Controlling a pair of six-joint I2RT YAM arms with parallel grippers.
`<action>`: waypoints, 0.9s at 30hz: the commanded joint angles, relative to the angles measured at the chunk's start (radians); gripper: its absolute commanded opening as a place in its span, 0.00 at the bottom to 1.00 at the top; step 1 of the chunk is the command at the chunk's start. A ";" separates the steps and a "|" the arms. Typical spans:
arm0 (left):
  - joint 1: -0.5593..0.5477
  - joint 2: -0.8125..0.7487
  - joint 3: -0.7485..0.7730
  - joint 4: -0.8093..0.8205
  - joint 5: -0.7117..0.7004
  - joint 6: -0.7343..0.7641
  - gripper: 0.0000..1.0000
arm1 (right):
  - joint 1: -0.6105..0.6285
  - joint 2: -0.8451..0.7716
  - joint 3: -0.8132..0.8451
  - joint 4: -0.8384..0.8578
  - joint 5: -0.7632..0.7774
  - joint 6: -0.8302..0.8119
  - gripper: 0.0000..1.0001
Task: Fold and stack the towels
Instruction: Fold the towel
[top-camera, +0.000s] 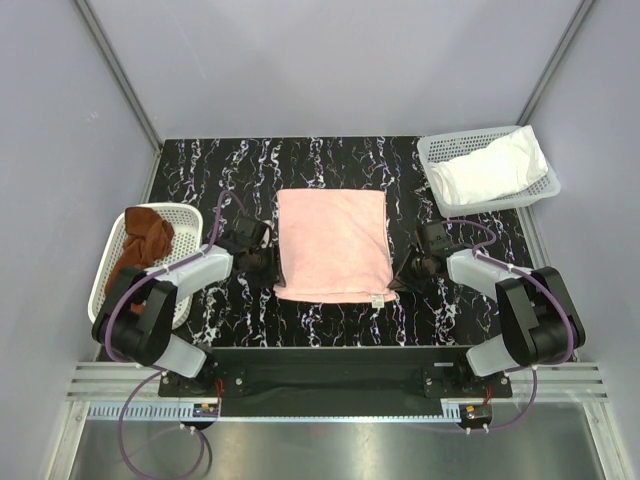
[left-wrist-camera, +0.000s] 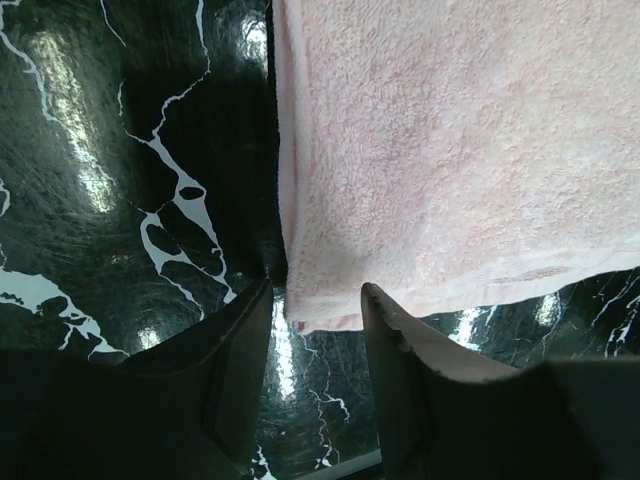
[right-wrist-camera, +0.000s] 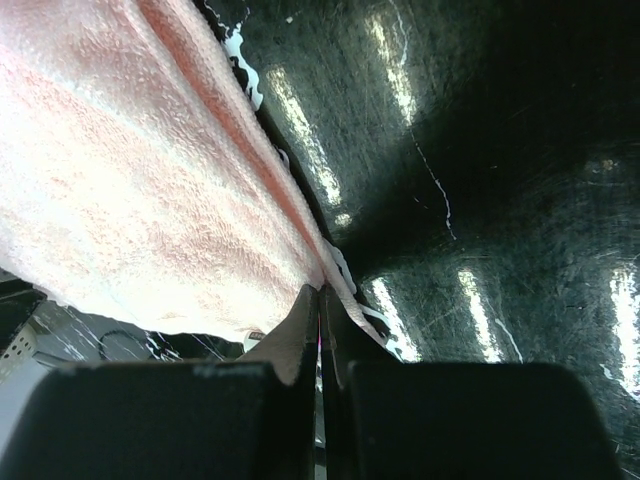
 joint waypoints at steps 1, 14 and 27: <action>-0.005 -0.014 -0.036 0.072 -0.012 -0.015 0.43 | 0.011 -0.025 -0.004 0.007 0.023 0.013 0.00; -0.005 -0.019 0.068 -0.034 -0.036 0.014 0.00 | 0.010 -0.046 0.062 -0.092 0.092 -0.045 0.00; -0.010 -0.010 0.244 -0.172 0.071 0.014 0.00 | 0.008 -0.050 0.273 -0.329 0.098 -0.145 0.00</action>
